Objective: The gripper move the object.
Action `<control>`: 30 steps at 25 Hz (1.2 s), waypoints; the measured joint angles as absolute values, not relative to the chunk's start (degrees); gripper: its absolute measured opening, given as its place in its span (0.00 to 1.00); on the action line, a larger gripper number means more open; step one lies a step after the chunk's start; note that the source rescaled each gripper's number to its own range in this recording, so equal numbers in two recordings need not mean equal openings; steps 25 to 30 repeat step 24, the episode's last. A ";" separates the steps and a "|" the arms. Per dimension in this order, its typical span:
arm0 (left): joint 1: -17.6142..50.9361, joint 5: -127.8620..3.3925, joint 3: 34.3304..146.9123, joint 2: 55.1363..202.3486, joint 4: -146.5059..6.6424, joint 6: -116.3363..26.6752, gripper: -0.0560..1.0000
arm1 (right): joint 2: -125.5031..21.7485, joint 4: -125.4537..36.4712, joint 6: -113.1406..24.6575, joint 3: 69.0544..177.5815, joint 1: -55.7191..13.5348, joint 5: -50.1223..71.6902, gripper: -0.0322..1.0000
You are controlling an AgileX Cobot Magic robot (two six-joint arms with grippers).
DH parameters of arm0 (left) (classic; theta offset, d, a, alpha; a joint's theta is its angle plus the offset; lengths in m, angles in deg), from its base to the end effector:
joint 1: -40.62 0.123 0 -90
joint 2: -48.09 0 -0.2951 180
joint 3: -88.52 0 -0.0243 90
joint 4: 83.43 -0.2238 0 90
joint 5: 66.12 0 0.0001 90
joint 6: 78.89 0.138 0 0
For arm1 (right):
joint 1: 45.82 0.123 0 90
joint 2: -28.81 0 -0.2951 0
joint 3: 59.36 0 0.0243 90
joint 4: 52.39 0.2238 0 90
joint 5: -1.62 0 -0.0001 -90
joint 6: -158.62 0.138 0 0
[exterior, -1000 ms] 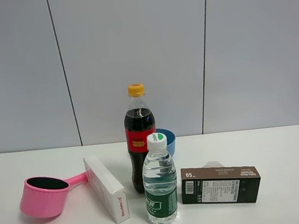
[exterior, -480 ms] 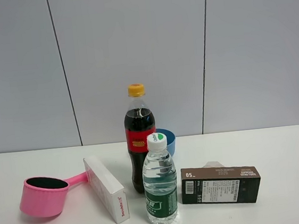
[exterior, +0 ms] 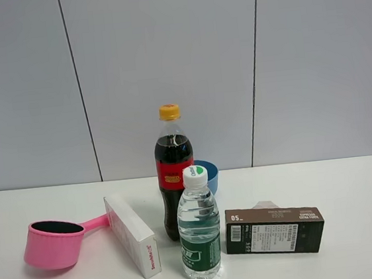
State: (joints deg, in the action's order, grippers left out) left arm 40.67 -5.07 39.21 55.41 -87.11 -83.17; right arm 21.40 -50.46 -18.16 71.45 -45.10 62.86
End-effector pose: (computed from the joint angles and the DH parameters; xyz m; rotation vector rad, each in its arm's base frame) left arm 0.0029 0.0078 0.2400 -0.0805 2.0508 0.0311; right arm 0.0027 0.0041 0.2401 0.0432 2.0568 0.0830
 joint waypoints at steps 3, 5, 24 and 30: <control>40.67 -5.07 39.21 55.41 -87.11 -83.17 1.00 | 21.40 -50.46 -18.16 71.45 -45.10 62.86 0.82; 40.67 -5.07 39.21 55.41 -87.11 -83.17 1.00 | 21.40 -50.46 -18.16 71.45 -45.10 62.86 0.82; 40.67 -5.07 39.21 55.41 -87.11 -83.17 1.00 | 21.40 -50.32 -18.16 71.45 -45.10 62.86 0.82; 40.67 -5.07 39.21 55.41 -87.11 -83.17 1.00 | 21.40 -50.32 -18.16 71.45 -45.10 62.86 0.82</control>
